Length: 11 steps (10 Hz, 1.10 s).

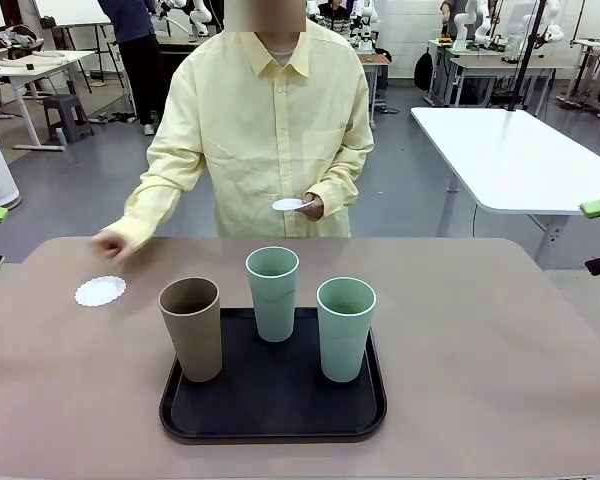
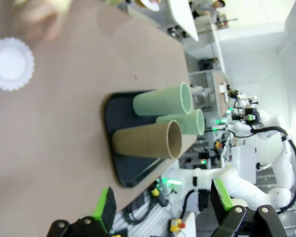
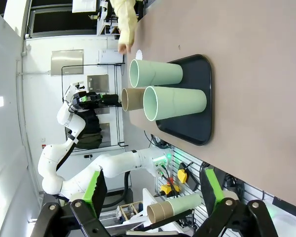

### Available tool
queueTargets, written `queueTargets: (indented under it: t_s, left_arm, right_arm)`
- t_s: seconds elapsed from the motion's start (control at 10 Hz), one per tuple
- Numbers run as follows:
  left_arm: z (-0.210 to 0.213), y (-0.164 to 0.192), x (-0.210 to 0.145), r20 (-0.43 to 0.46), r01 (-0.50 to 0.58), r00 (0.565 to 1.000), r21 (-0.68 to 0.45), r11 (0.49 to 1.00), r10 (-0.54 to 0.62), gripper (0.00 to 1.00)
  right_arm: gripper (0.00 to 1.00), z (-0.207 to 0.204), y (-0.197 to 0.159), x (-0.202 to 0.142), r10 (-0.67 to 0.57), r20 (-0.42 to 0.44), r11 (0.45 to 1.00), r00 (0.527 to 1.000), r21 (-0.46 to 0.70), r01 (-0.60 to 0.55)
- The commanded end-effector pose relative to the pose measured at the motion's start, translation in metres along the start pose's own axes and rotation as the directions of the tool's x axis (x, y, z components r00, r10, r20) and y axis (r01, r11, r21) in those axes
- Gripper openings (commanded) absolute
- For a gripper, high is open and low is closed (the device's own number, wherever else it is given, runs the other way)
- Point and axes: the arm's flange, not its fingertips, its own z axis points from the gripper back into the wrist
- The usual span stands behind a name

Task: Place coasters on the table and set cups on them.
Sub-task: Pick up one Reusable plastic cup and place it on a coaster set by the human.

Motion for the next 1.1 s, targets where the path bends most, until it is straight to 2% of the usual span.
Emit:
queueTargets:
  t_s: [0.0, 0.8, 0.9, 1.0]
  left_arm:
    - [0.001, 0.000, 0.000, 0.009, 0.014, 1.000, -0.015, 1.000, -0.014, 1.00]
    - [0.000, 0.000, 0.000, 0.000, 0.000, 1.000, 0.000, 1.000, 0.000, 1.00]
    - [-0.015, -0.012, 0.010, -0.111, 0.221, 0.969, -0.001, 0.975, -0.219, 1.00]
    - [-0.036, -0.027, 0.026, -0.205, 0.403, 0.899, 0.043, 0.914, -0.386, 1.00]
  right_arm:
    - [1.00, -0.002, 0.000, 0.003, 0.015, 0.008, 0.999, 1.000, 0.034, -0.016]
    - [1.00, -0.002, 0.000, 0.003, 0.015, 0.008, 0.999, 1.000, 0.034, -0.016]
    - [1.00, -0.002, 0.000, 0.003, 0.015, 0.008, 0.999, 1.000, 0.034, -0.016]
    - [1.00, -0.002, 0.000, 0.003, 0.015, 0.008, 0.999, 1.000, 0.034, -0.016]
